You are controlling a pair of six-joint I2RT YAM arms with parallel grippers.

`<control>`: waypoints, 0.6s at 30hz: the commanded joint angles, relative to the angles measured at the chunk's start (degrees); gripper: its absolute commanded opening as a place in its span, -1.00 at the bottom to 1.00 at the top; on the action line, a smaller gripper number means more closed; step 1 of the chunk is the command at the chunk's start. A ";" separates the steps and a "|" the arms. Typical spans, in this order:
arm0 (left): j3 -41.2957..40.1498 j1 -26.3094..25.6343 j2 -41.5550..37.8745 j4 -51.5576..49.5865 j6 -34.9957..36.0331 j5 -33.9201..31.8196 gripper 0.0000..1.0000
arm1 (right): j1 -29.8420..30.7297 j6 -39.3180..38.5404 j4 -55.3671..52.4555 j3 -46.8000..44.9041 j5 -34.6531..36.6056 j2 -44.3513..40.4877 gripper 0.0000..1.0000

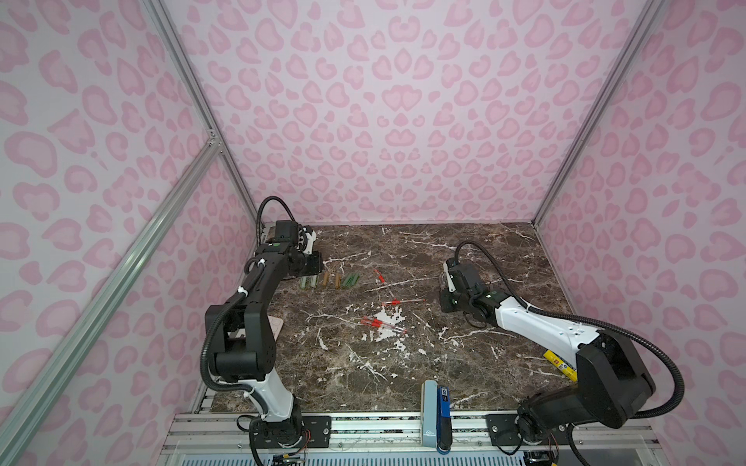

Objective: Remove pen caps from pens
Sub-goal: Place the pen at the center of the table.

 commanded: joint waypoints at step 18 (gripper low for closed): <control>12.29 -2.13 14.08 -9.73 2.10 -7.96 -0.93 | -2.08 0.14 -1.40 16.55 -0.43 23.22 -0.91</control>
